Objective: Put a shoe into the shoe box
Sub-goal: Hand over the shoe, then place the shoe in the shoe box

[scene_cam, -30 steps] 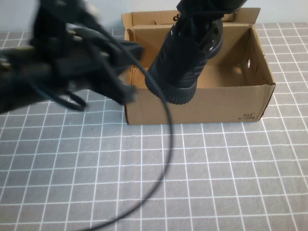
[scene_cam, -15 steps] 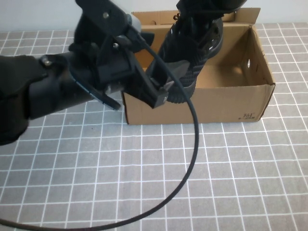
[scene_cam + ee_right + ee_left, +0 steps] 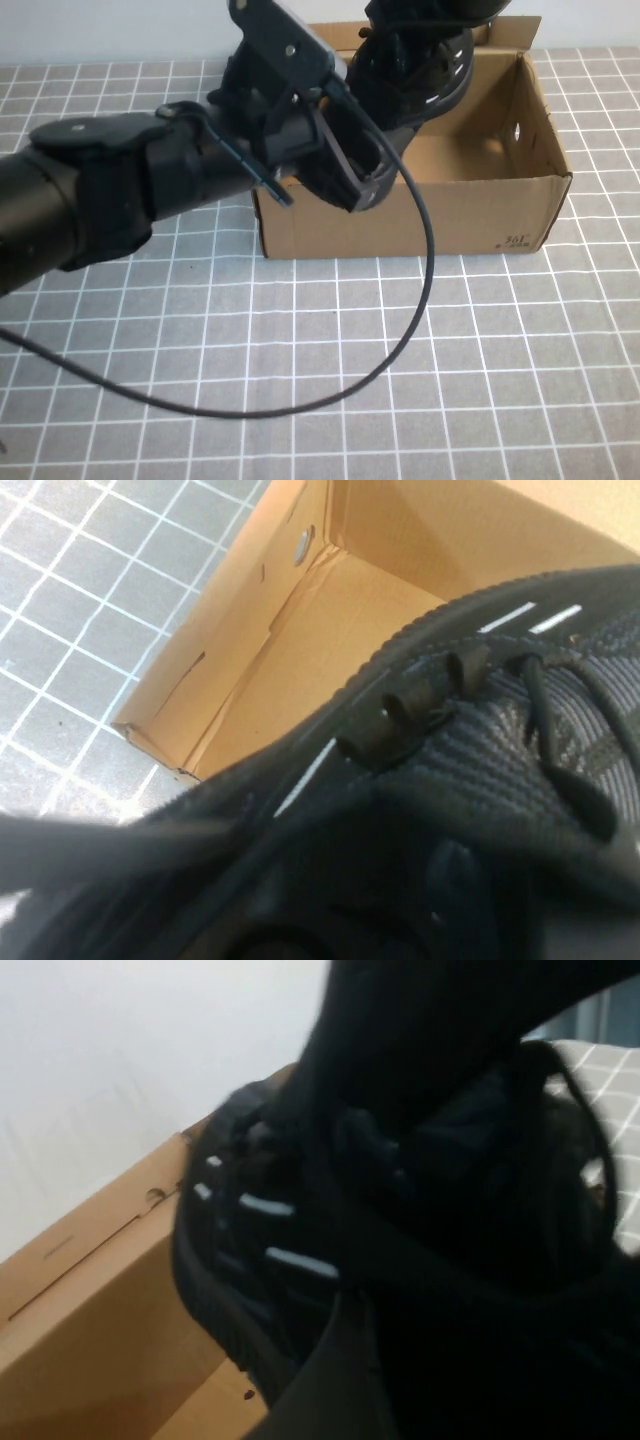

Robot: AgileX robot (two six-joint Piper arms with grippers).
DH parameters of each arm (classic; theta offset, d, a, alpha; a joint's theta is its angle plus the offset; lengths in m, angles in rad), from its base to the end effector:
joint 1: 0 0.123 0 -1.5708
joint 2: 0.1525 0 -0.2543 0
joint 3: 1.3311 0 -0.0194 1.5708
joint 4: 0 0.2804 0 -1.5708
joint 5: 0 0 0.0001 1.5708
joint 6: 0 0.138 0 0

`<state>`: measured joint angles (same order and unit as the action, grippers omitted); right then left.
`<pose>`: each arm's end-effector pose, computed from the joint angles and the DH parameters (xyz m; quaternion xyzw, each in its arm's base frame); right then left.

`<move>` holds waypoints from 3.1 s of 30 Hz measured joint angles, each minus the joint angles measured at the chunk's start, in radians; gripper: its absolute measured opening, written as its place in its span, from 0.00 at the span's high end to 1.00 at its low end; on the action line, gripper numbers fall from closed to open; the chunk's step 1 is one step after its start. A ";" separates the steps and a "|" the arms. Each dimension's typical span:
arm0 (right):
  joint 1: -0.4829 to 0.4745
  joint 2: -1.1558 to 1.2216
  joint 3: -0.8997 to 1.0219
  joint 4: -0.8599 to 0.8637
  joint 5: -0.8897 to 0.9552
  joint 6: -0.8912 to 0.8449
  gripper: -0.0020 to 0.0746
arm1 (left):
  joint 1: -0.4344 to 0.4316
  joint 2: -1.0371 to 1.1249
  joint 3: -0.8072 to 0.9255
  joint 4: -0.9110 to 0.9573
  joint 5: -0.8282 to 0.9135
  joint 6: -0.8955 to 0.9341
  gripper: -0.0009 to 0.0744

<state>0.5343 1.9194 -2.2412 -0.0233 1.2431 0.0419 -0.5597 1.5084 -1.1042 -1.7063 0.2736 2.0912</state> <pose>0.4012 0.2338 0.3731 -0.2269 0.9048 0.0911 0.3485 0.3389 -0.2561 0.2707 0.4307 0.6688 -0.1610 0.5842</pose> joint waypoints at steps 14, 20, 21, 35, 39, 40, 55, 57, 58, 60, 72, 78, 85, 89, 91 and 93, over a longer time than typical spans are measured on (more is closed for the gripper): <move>-0.002 0.002 0.000 0.014 -0.010 0.000 0.98 | 0.000 0.108 -0.102 -0.008 -0.068 0.006 0.19; -0.002 0.013 0.000 0.014 0.004 0.000 0.98 | -0.002 0.139 -0.106 -0.011 -0.079 0.006 0.38; -0.002 0.013 0.000 0.012 0.007 0.000 0.98 | -0.002 0.142 -0.106 -0.011 -0.079 0.008 0.42; -0.003 0.017 0.000 0.023 0.014 0.000 0.98 | -0.008 0.161 -0.120 -0.012 -0.121 0.056 0.82; -0.005 0.017 0.000 0.023 0.018 0.000 0.98 | -0.008 0.172 -0.132 -0.014 -0.121 0.067 0.82; -0.005 0.017 0.000 0.018 0.018 0.000 0.98 | -0.008 0.178 -0.137 -0.014 -0.123 0.071 0.82; -0.003 0.001 -0.008 -0.054 0.018 0.022 0.57 | -0.006 0.231 -0.214 -0.014 -0.204 0.157 0.92; -0.003 -0.008 -0.008 -0.094 0.019 0.022 0.59 | -0.006 0.232 -0.235 -0.014 -0.196 0.183 0.92; -0.003 -0.012 -0.008 -0.106 0.019 0.022 0.61 | -0.006 0.232 -0.244 -0.014 -0.193 0.193 0.92; -0.003 -0.038 -0.008 -0.121 0.020 0.024 0.68 | -0.006 0.232 -0.271 -0.014 -0.183 0.212 0.92; -0.003 -0.275 0.134 -0.164 0.021 0.028 0.99 | 0.098 0.307 -0.408 -0.008 -0.009 0.199 0.92; -0.003 -0.449 0.380 -0.172 0.021 0.081 0.99 | 0.114 0.426 -0.484 0.002 0.059 0.195 0.92; -0.003 -0.654 0.656 -0.199 0.024 0.164 0.99 | 0.114 0.541 -0.583 0.008 0.100 0.178 0.92; -0.003 -0.744 0.779 -0.220 0.024 0.207 1.00 | 0.114 0.585 -0.633 0.010 0.122 0.153 0.92; -0.003 -0.775 0.822 -0.236 0.024 0.229 0.99 | 0.115 0.600 -0.648 0.010 0.127 0.149 0.92; -0.003 -0.802 0.860 -0.251 0.024 0.250 0.99 | 0.115 0.612 -0.660 0.014 0.127 0.149 0.92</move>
<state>0.5312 1.1175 -1.3810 -0.2745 1.2669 0.2915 -0.4448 2.1201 -1.7645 -1.6920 0.4004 2.2401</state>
